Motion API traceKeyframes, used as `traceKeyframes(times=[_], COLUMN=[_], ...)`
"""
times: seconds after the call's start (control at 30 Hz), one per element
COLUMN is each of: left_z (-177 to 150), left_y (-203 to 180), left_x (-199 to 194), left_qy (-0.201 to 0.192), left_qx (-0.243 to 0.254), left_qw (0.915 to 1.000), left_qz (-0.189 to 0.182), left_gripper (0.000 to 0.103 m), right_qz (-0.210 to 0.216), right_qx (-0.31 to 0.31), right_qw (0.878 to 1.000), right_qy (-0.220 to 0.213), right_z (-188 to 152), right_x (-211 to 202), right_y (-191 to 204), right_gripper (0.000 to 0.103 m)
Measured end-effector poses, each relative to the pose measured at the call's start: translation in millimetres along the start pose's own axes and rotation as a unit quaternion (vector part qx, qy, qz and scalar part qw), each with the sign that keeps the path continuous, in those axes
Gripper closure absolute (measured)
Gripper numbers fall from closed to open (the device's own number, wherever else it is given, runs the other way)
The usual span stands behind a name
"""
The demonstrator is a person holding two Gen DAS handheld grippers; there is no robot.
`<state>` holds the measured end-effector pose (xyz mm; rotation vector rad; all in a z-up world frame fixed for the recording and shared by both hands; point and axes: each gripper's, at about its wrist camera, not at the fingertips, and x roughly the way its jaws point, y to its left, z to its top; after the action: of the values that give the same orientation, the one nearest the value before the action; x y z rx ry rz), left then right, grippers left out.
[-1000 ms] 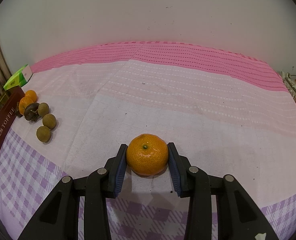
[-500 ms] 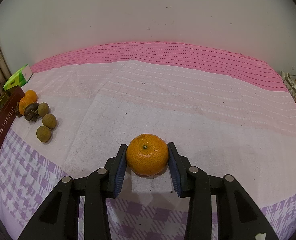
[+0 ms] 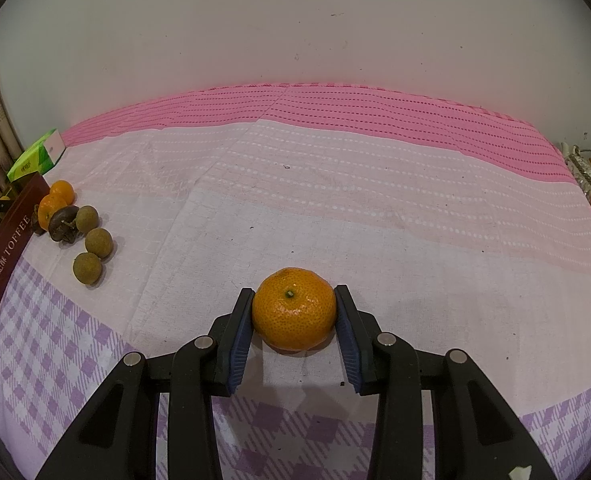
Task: Organize fruits
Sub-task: 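Lower the orange into the gold tray and open left gripper while right holds mandarin, then lower the mandarin into the gold tray and open right gripper while left withdraws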
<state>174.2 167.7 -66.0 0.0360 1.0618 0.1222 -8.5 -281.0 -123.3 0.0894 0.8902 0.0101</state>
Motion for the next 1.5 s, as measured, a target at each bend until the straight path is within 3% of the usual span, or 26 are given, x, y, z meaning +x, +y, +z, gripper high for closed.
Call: traceKeyframes(times=[0.5, 0.97, 1.17, 1.4, 1.5], left_z=[4.5, -4.8, -31.2, -74.0, -93.2], left_y=[-8.6, -16.7, -24.1, -29.4, -32.3], left_x=[9.5, -27.9, -56.9, -105.9, -123.3], left_qy=[0.002, -0.028, -0.018, -0.021, -0.035], left_qx=[0.008, 0.019, 0.002, -0.036, -0.048], left_qw=[0.9999, 0.999, 0.9998, 0.9974, 0.996], left_qz=[0.014, 0.03, 0.009, -0.058, -0.066], left_gripper=[0.062, 0.061, 0.06, 0.06, 0.059], right_qz=[0.0, 0.001, 0.001, 0.006, 0.008], right_qx=[0.0, 0.0, 0.001, 0.004, 0.005], right_qw=[1.0, 1.0, 1.0, 1.0, 1.0], right_qy=[0.0, 0.0, 0.0, -0.001, -0.002], right_z=[-0.3, 0.1, 0.1, 0.0, 0.0], right_x=[0.4, -0.1, -0.2, -0.7, -0.8], right_y=[-0.6, -0.5, -0.9, -2.4, -3.4], right_gripper=[0.066, 0.066, 0.066, 0.066, 0.066])
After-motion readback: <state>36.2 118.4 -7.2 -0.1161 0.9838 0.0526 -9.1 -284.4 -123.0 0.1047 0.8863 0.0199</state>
